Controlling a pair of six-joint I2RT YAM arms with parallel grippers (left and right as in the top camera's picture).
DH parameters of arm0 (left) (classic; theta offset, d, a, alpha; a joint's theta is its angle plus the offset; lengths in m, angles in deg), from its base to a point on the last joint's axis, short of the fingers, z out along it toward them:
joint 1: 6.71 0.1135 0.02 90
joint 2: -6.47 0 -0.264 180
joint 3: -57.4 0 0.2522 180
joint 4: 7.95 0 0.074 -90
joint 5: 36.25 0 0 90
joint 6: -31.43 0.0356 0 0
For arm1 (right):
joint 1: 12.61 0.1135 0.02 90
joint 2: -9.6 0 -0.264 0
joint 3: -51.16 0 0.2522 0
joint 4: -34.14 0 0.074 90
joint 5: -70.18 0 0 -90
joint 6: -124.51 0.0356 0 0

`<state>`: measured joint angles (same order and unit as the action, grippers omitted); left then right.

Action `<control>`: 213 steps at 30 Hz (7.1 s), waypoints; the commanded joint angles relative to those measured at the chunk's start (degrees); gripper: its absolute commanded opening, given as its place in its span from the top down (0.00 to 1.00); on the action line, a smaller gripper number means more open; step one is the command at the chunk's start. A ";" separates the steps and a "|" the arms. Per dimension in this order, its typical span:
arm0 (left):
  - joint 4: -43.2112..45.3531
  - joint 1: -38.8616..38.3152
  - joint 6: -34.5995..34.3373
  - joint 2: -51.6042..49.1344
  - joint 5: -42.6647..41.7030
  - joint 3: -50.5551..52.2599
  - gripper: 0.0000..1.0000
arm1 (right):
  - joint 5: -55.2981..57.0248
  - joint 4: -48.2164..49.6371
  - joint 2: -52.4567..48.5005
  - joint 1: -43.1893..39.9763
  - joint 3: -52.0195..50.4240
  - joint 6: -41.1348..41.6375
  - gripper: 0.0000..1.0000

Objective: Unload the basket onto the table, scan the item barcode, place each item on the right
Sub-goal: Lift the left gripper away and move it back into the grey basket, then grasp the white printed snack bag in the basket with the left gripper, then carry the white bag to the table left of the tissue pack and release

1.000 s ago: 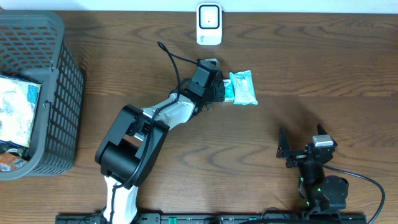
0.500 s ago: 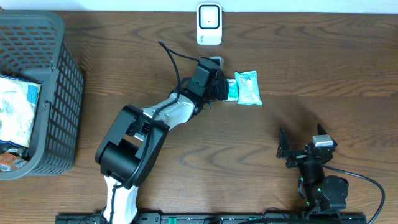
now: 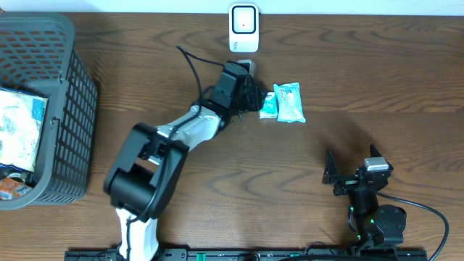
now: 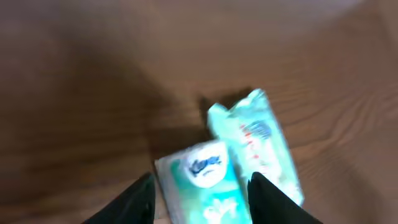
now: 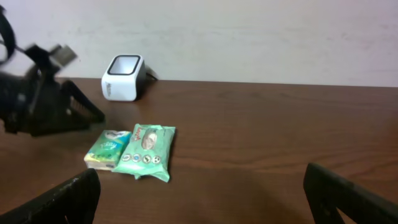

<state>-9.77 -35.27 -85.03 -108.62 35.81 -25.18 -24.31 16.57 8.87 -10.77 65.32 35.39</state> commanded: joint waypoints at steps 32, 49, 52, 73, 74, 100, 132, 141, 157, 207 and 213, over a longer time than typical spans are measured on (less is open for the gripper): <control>-24.70 21.62 21.66 58.69 52.30 -2.25 0.35 | -0.35 -0.24 0.24 0.46 -0.07 0.35 0.01; -51.10 60.08 22.73 34.03 36.83 -24.92 0.02 | -0.35 -0.24 0.24 0.46 -0.07 0.35 0.01; -52.00 66.23 22.58 29.94 36.79 -24.85 0.02 | -0.35 -0.24 0.24 0.46 -0.07 0.35 0.01; -51.87 68.28 37.57 15.32 26.47 -21.42 0.01 | -0.35 -0.24 0.24 0.46 -0.07 0.35 0.01; -51.25 67.93 39.21 14.93 26.47 -20.68 0.02 | -0.35 -0.24 0.24 0.46 -0.07 0.35 0.01; -40.37 66.07 55.12 12.09 26.51 -6.58 0.02 | -0.35 -0.24 0.24 0.46 -0.07 0.35 0.01; -21.18 58.66 62.86 -0.59 50.40 2.23 0.02 | -0.35 -0.24 0.24 0.46 -0.07 0.35 0.01; -20.83 58.58 62.86 -1.27 50.75 2.21 0.13 | -0.35 -0.24 0.24 0.46 -0.07 0.35 0.01; -20.61 58.58 48.48 11.52 46.01 2.21 0.93 | -0.35 -0.24 0.24 0.46 -0.07 0.35 0.01; -29.29 20.76 8.11 36.70 -9.92 2.21 0.93 | -0.35 -0.24 0.24 0.46 -0.07 0.35 0.01; -22.82 13.53 8.11 24.20 -9.92 2.23 0.93 | -0.35 -0.24 0.24 0.46 -0.07 0.35 0.01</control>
<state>-35.21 -18.98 -76.79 -80.31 26.66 -22.38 -24.31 16.54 8.87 -10.77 65.32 35.39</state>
